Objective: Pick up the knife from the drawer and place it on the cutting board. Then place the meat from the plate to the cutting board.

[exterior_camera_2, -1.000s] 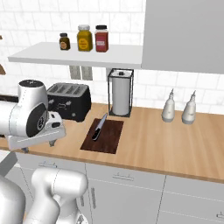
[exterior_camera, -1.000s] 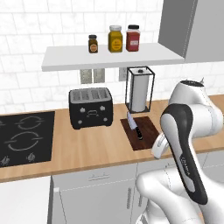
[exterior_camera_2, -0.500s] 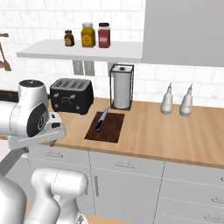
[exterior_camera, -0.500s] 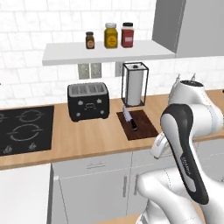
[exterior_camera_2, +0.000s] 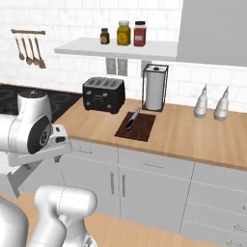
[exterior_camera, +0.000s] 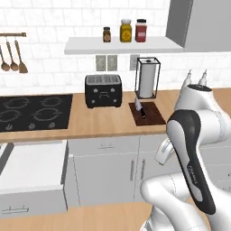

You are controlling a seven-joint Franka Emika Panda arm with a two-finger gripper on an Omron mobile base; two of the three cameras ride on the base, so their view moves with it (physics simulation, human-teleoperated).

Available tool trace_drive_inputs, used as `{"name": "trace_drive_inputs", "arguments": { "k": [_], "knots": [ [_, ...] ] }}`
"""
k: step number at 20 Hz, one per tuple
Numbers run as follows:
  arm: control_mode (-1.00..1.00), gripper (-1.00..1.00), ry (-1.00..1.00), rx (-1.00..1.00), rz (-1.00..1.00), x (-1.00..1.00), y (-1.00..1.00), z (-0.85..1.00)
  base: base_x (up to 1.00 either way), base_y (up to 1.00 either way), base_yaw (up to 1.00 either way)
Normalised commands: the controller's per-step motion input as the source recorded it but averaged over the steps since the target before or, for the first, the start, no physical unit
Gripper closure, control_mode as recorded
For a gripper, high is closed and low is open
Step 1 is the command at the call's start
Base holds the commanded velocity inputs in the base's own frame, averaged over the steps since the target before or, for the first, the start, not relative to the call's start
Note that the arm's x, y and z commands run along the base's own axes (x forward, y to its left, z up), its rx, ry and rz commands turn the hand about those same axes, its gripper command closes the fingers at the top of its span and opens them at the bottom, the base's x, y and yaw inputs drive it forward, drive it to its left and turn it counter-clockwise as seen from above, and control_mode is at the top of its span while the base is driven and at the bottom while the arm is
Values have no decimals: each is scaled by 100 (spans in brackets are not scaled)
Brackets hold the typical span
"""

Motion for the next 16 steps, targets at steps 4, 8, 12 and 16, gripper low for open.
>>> {"name": "trace_drive_inputs", "arguments": {
  "k": [4,8,12,16],
  "knots": [
    [100,-100,0,0,0,0,0,0,0,23,44],
    [100,-100,0,0,0,0,0,0,0,23,47],
    [100,-100,0,0,0,0,0,0,0,32,53],
    [100,-100,0,0,0,0,0,0,0,48,52]
  ]
}}
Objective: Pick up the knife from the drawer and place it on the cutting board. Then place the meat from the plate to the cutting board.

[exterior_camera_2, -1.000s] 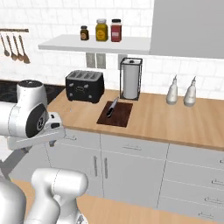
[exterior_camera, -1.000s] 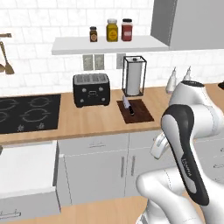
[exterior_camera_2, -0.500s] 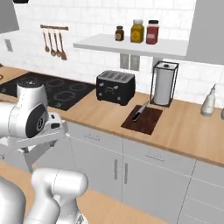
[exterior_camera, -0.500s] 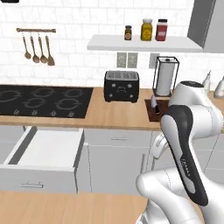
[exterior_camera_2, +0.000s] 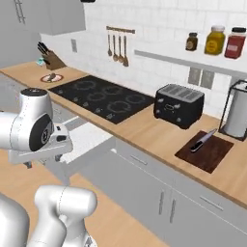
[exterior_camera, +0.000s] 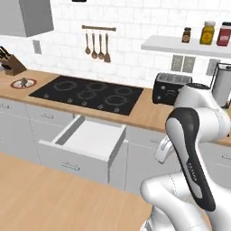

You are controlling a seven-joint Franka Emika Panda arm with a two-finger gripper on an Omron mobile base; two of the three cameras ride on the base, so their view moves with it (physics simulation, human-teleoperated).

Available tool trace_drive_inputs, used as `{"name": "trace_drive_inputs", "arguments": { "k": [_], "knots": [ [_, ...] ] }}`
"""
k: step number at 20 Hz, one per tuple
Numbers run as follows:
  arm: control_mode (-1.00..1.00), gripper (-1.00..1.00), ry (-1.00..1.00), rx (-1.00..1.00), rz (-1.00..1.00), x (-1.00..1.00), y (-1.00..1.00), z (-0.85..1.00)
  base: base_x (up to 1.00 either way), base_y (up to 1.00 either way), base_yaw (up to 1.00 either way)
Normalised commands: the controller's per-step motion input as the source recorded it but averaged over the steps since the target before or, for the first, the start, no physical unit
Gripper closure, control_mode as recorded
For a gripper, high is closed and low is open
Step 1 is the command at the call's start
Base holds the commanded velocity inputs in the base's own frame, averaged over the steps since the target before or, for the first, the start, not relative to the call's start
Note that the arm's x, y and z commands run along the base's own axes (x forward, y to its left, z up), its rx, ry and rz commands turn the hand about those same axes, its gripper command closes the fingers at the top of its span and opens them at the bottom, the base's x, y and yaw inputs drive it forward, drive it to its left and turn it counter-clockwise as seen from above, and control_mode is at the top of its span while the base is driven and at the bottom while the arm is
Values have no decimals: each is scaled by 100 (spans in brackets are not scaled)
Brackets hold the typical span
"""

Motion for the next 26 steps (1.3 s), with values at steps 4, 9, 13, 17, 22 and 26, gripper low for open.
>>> {"name": "trace_drive_inputs", "arguments": {
  "k": [4,9,13,17,22,26],
  "knots": [
    [100,-100,0,0,0,0,0,0,4,68,52],
    [100,-100,0,0,0,0,0,0,23,76,52],
    [100,-100,0,0,0,0,0,0,46,83,42],
    [100,-100,0,0,0,0,0,0,31,83,43],
    [100,-100,0,0,0,0,0,0,37,82,41],
    [100,-100,0,0,0,0,0,0,67,56,31]
  ]
}}
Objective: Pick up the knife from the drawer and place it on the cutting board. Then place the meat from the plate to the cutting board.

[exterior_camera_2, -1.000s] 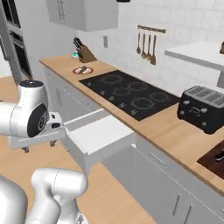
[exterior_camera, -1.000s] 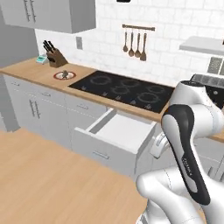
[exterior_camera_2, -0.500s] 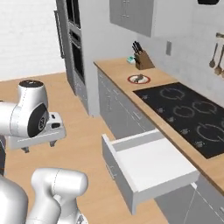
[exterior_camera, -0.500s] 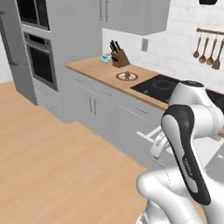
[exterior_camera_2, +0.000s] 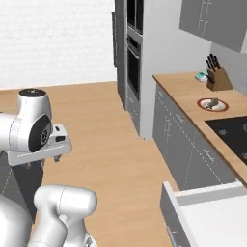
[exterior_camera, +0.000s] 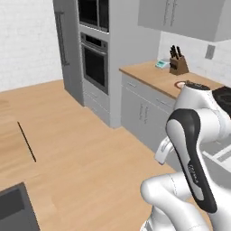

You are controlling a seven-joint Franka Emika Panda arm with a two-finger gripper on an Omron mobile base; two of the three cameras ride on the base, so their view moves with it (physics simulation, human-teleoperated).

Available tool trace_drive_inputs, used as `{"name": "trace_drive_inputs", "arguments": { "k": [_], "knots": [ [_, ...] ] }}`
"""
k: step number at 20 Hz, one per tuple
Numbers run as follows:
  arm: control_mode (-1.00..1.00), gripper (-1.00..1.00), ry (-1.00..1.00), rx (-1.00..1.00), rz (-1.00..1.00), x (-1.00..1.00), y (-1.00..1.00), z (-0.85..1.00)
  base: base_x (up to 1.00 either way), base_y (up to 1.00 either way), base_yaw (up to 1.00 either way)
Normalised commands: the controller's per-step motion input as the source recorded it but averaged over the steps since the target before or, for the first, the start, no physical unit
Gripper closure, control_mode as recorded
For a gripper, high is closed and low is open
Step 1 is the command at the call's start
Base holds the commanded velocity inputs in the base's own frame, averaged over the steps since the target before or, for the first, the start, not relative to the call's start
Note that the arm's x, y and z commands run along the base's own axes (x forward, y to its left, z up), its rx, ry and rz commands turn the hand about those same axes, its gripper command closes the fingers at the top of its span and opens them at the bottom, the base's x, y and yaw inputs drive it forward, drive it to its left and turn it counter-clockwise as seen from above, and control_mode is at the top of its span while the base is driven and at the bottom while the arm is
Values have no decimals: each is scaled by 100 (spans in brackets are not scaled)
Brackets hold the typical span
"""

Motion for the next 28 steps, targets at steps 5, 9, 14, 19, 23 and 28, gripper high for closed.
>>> {"name": "trace_drive_inputs", "arguments": {
  "k": [5,9,14,19,23,28],
  "knots": [
    [100,-100,0,0,0,0,0,0,94,24,11],
    [100,-100,0,0,0,0,0,0,100,0,0],
    [100,-100,0,0,0,0,0,0,100,-2,-5],
    [100,-100,0,0,0,0,0,0,98,-16,-30],
    [100,-100,0,0,0,0,0,0,86,-13,-38],
    [100,-100,0,0,0,0,0,0,57,-1,-41]
  ]
}}
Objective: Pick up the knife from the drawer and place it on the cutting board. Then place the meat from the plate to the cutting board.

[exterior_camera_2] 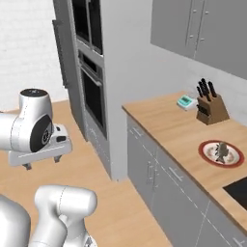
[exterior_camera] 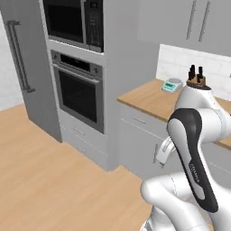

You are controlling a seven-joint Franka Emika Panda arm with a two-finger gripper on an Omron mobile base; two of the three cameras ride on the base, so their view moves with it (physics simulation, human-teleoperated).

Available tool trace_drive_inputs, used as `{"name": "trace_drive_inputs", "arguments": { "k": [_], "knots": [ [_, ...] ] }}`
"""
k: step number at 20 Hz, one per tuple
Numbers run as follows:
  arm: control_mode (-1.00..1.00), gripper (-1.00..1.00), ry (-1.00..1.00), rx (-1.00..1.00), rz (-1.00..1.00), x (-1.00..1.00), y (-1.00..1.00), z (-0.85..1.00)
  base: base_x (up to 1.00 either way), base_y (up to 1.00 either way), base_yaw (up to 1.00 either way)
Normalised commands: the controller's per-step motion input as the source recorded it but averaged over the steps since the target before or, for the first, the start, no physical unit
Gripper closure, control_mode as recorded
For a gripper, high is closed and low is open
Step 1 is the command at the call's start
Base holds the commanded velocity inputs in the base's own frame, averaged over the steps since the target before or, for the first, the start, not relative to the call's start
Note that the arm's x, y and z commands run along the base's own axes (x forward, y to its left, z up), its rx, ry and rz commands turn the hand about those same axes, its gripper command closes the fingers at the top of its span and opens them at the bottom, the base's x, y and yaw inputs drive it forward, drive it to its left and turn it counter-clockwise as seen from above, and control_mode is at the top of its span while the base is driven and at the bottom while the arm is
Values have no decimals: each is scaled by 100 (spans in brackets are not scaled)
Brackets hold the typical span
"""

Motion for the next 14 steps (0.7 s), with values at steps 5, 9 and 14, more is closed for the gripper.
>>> {"name": "trace_drive_inputs", "arguments": {
  "k": [5,9,14],
  "knots": [
    [100,-100,0,0,0,0,0,0,30,0,-56],
    [100,-100,0,0,0,0,0,0,34,0,-62],
    [100,-100,0,0,0,0,0,0,29,0,-60]
  ]
}}
